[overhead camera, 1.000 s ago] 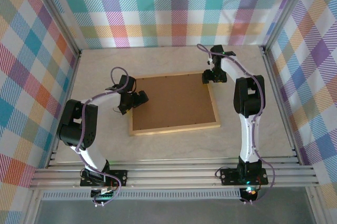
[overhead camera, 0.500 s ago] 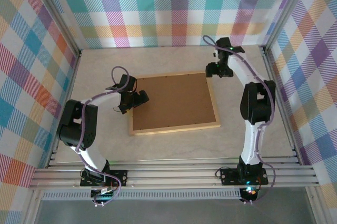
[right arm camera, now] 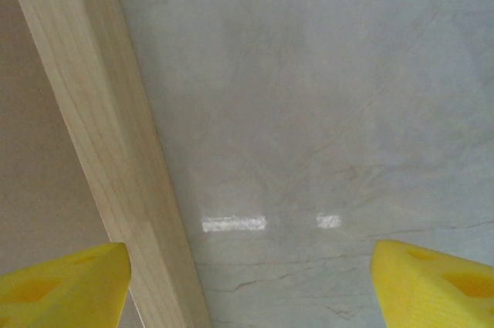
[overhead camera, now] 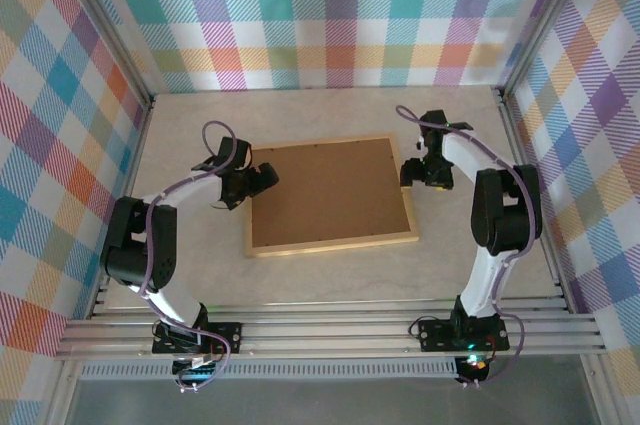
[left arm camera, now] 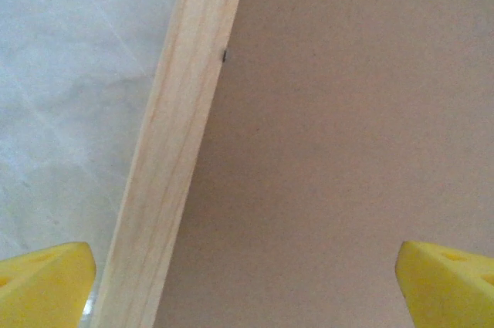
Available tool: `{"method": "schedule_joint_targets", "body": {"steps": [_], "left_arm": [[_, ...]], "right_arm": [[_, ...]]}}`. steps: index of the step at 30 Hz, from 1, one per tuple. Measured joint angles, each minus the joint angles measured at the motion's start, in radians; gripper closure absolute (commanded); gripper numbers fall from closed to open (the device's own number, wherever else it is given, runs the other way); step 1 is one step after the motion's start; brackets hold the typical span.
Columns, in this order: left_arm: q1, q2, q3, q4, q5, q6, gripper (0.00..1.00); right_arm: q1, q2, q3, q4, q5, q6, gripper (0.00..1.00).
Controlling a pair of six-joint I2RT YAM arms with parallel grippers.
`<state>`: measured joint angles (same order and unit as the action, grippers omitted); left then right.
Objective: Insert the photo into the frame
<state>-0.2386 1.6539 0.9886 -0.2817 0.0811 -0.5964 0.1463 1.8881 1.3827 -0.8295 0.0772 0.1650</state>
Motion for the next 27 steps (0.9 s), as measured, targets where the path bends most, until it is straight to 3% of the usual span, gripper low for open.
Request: {"method": "schedule_joint_targets", "body": {"steps": [27], "left_arm": [[-0.007,0.041,-0.05,0.106,0.045,-0.055,0.0]], "right_arm": [[0.005,-0.037,-0.125,0.087,-0.075,0.039,0.19]]}}
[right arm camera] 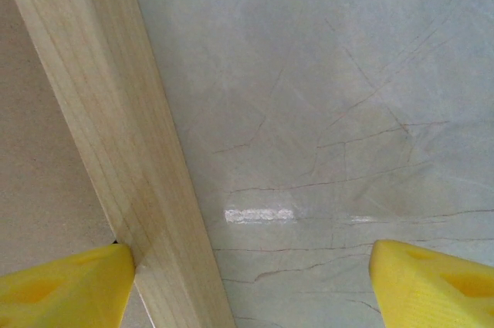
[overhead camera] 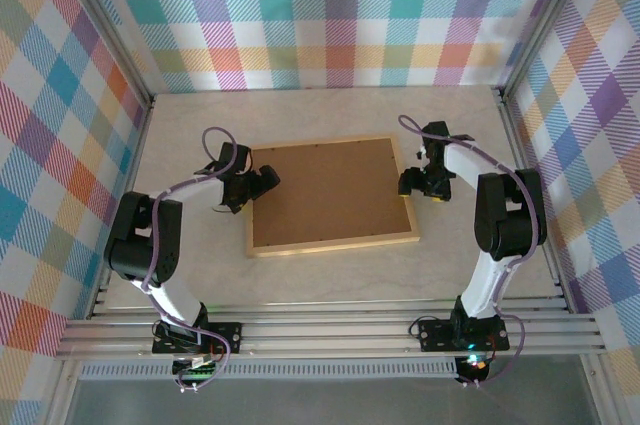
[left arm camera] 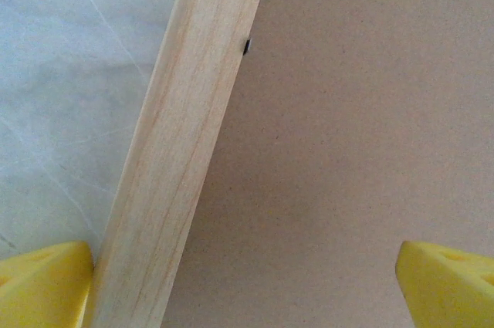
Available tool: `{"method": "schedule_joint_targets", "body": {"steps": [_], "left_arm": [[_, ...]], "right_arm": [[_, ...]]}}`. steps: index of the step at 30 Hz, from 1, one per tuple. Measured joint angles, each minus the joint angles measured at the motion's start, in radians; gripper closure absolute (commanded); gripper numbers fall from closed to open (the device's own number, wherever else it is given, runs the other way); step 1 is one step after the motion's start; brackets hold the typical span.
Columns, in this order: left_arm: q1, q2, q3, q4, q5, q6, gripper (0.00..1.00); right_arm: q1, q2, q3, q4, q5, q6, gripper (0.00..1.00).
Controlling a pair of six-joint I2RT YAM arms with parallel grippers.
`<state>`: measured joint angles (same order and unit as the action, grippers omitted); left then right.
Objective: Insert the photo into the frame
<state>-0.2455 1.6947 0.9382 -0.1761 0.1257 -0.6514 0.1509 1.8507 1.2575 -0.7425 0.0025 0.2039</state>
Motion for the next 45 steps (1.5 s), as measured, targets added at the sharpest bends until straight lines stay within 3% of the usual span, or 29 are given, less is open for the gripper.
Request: {"method": "schedule_joint_targets", "body": {"steps": [17,25,29,37,45], "left_arm": [[-0.021,0.014,0.021,-0.022,-0.042,-0.003,0.0],[-0.01,0.011,0.049,-0.06,-0.01,0.031,0.0],[0.015,-0.017,0.049,-0.063,0.005,0.045,0.0],[0.065,-0.091,0.047,-0.088,0.004,0.069,0.0],[0.087,-0.095,0.019,-0.103,0.004,0.069,0.0]], "right_arm": [[0.056,0.04,0.043,-0.036,0.057,0.027,0.18],[0.097,0.039,0.121,-0.054,0.031,-0.006,0.18],[0.071,0.039,0.181,-0.038,0.026,-0.019,0.2],[0.014,0.135,0.279,0.005,-0.034,-0.09,0.41],[0.012,0.232,0.303,0.005,-0.08,-0.123,0.52]]}}
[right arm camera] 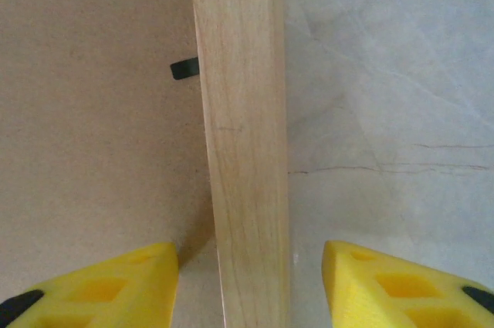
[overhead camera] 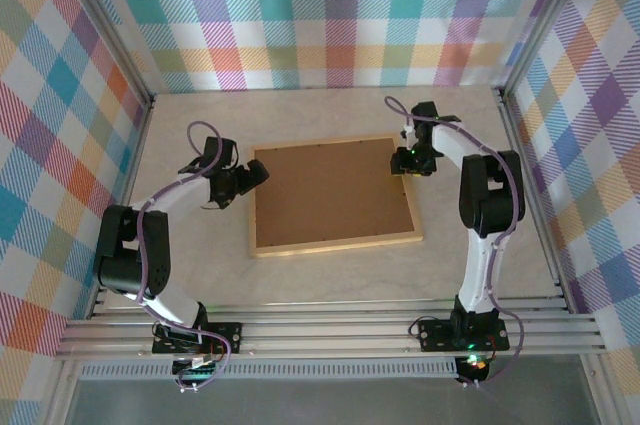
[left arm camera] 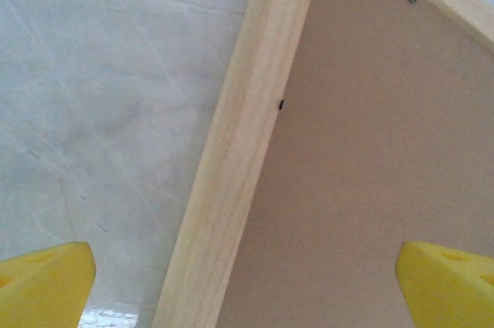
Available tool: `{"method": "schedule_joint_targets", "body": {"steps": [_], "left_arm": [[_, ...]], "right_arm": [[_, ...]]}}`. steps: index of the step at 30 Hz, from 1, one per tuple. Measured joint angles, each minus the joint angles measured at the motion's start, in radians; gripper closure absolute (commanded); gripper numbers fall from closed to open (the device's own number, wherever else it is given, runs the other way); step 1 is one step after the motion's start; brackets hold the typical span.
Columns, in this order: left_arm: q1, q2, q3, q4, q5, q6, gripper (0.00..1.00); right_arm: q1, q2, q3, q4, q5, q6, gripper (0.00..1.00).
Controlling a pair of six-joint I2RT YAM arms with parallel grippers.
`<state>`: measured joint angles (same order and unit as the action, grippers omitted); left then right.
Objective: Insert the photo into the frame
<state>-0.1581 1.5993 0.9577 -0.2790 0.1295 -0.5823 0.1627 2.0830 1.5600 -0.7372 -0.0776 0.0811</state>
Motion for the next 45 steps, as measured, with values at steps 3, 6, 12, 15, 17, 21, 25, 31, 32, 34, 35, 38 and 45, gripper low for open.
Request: {"method": "schedule_joint_targets", "body": {"steps": [3,6,12,15,17,21,25,31,32,34,35,38,45], "left_arm": [[0.004,-0.002,0.0,-0.007,0.0,0.003,0.0],[0.013,-0.004,0.0,-0.008,-0.005,0.02,0.02],[0.044,0.014,0.046,-0.069,-0.019,0.089,0.06],[0.05,0.051,0.098,-0.092,-0.019,0.13,0.1],[0.05,0.078,0.126,-0.1,-0.018,0.15,0.13],[0.05,0.133,0.183,-0.133,-0.017,0.19,0.22],[0.05,0.188,0.245,-0.179,-0.02,0.236,0.32],[0.052,0.278,0.351,-0.248,-0.031,0.291,0.31],[0.052,0.292,0.362,-0.253,-0.031,0.296,0.31],[0.054,0.322,0.388,-0.27,-0.031,0.306,0.31],[0.054,0.333,0.394,-0.272,-0.031,0.309,0.31],[0.057,0.36,0.41,-0.276,-0.025,0.312,0.31],[0.057,0.367,0.42,-0.285,-0.015,0.314,0.31]], "right_arm": [[0.0,0.002,0.006,0.001,-0.005,-0.008,0.61],[-0.003,0.002,0.006,0.001,-0.005,-0.009,0.7],[-0.012,-0.029,-0.039,0.034,-0.013,-0.007,0.76],[-0.012,-0.062,-0.084,0.042,-0.01,-0.001,0.76],[-0.012,-0.08,-0.11,0.04,-0.01,0.01,0.76],[-0.012,-0.106,-0.145,0.04,-0.011,0.032,0.76],[-0.012,-0.132,-0.182,0.04,-0.014,0.05,0.76],[-0.012,-0.141,-0.193,0.034,-0.014,0.061,0.75],[-0.012,-0.141,-0.193,0.034,-0.014,0.061,0.75],[-0.012,-0.141,-0.193,0.034,-0.015,0.061,0.75],[-0.012,-0.141,-0.193,0.034,-0.015,0.061,0.75],[-0.012,-0.141,-0.193,0.034,-0.017,0.061,0.75],[-0.012,-0.141,-0.193,0.034,-0.017,0.061,0.75]]}}
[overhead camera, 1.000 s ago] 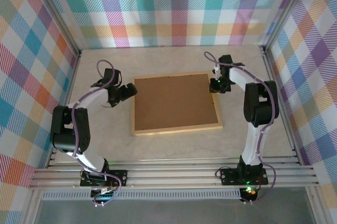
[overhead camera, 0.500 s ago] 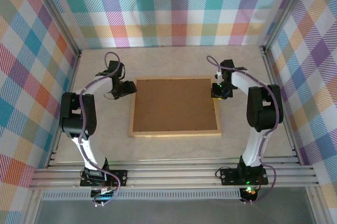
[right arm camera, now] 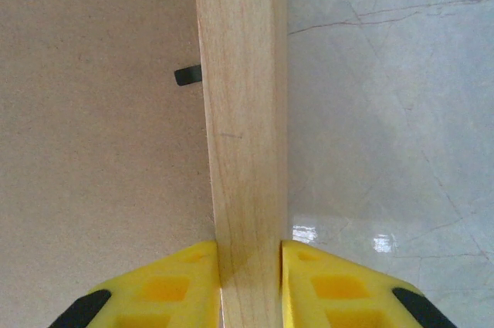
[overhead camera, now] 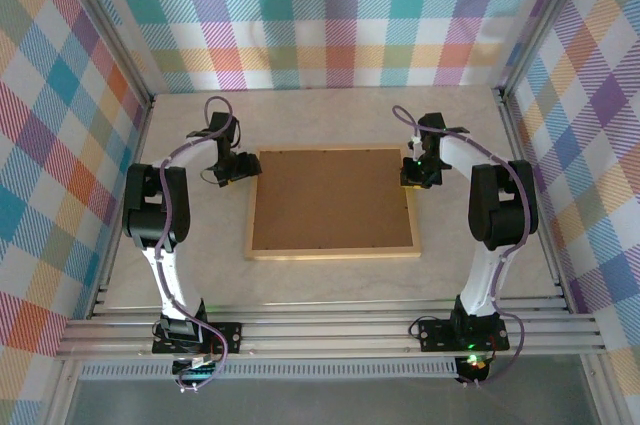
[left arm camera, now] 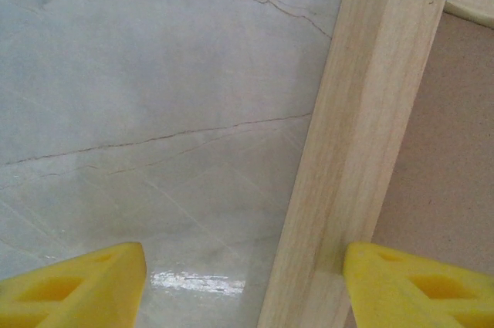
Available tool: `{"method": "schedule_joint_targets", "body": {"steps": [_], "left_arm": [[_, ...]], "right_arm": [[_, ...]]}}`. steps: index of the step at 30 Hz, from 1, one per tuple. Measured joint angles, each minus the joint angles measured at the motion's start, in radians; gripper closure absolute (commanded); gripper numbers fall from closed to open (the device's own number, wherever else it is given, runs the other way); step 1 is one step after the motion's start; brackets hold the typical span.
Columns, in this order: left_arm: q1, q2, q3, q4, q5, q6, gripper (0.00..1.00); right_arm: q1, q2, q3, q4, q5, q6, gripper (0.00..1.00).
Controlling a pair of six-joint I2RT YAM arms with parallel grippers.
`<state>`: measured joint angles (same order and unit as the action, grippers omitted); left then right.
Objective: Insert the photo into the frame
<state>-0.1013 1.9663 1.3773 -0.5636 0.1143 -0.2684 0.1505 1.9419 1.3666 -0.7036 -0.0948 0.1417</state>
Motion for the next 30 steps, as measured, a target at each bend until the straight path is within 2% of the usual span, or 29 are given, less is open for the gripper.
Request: {"method": "schedule_joint_targets", "body": {"steps": [17,30], "left_arm": [[-0.006,-0.017,-0.048,0.053,0.023,-0.038,0.3],[-0.082,-0.009,-0.04,0.062,-0.075,-0.087,0.28]], "right_arm": [[0.0,0.0,0.0,0.0,0.0,0.002,0.74],[-0.008,0.0,0.0,-0.014,0.007,0.008,0.74]]}}
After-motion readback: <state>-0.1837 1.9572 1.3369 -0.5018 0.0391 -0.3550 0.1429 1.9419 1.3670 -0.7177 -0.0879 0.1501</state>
